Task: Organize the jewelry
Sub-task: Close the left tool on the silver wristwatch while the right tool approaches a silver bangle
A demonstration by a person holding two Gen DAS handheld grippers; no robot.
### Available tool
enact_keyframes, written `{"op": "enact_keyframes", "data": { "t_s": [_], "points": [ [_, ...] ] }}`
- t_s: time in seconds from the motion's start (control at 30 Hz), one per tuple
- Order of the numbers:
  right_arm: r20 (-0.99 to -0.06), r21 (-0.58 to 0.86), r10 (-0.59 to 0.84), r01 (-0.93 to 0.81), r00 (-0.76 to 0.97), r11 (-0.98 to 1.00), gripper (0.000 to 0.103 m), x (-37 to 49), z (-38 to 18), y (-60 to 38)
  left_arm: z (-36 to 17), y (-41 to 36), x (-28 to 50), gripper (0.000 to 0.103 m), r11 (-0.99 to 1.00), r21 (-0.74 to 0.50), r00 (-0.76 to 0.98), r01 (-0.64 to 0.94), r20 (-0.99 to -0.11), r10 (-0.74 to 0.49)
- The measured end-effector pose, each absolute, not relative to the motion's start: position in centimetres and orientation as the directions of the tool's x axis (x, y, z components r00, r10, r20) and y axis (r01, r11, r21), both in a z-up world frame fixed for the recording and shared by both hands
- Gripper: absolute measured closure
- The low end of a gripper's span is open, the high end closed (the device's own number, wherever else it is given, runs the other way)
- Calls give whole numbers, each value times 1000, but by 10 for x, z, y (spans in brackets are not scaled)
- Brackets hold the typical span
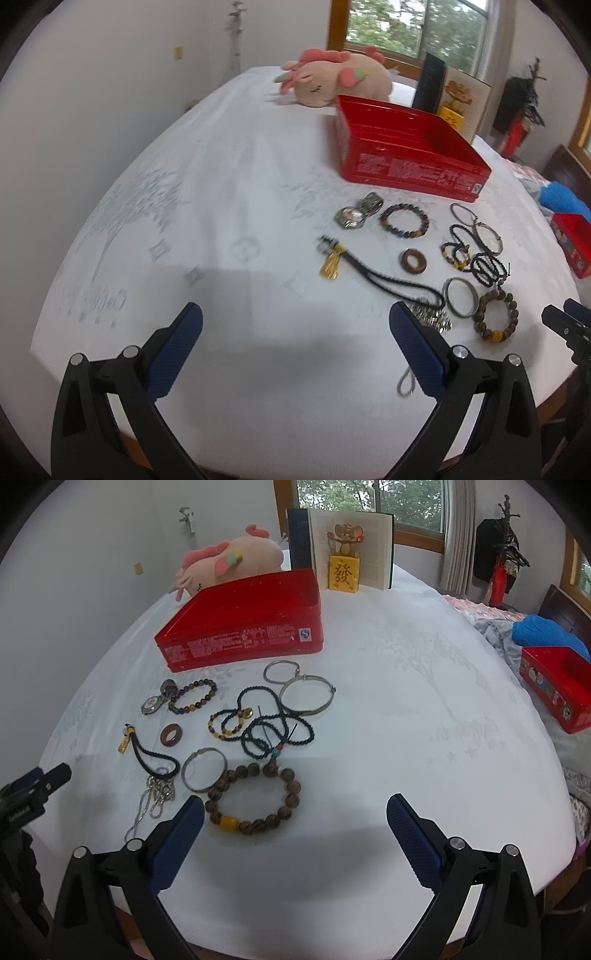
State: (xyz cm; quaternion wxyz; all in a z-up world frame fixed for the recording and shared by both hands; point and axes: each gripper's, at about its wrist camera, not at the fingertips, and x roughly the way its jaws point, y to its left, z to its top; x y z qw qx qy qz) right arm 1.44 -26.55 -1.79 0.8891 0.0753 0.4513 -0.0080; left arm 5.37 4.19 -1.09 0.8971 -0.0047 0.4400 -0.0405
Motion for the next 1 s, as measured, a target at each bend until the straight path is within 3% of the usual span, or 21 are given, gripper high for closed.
{"op": "enact_keyframes", "data": {
  "t_s": [0.63, 0.8, 0.93, 1.0],
  "points": [
    [-844, 235, 191, 25, 502, 972, 5, 85, -33, -289, -52, -3, 190, 4, 908, -61, 389, 415, -890, -238],
    [-849, 237, 191, 33, 493, 971, 5, 102, -39, -294, -63, -7, 206, 8, 901, -41, 365, 433, -906, -217],
    [-855, 235, 189, 36, 483, 971, 5, 113, -43, -295, -74, -8, 219, 25, 894, -47, 331, 446, -919, -214],
    [-857, 233, 189, 33, 479, 972, 5, 117, -45, -294, -76, -9, 222, 25, 892, -46, 339, 450, -915, -218]
  ]
}}
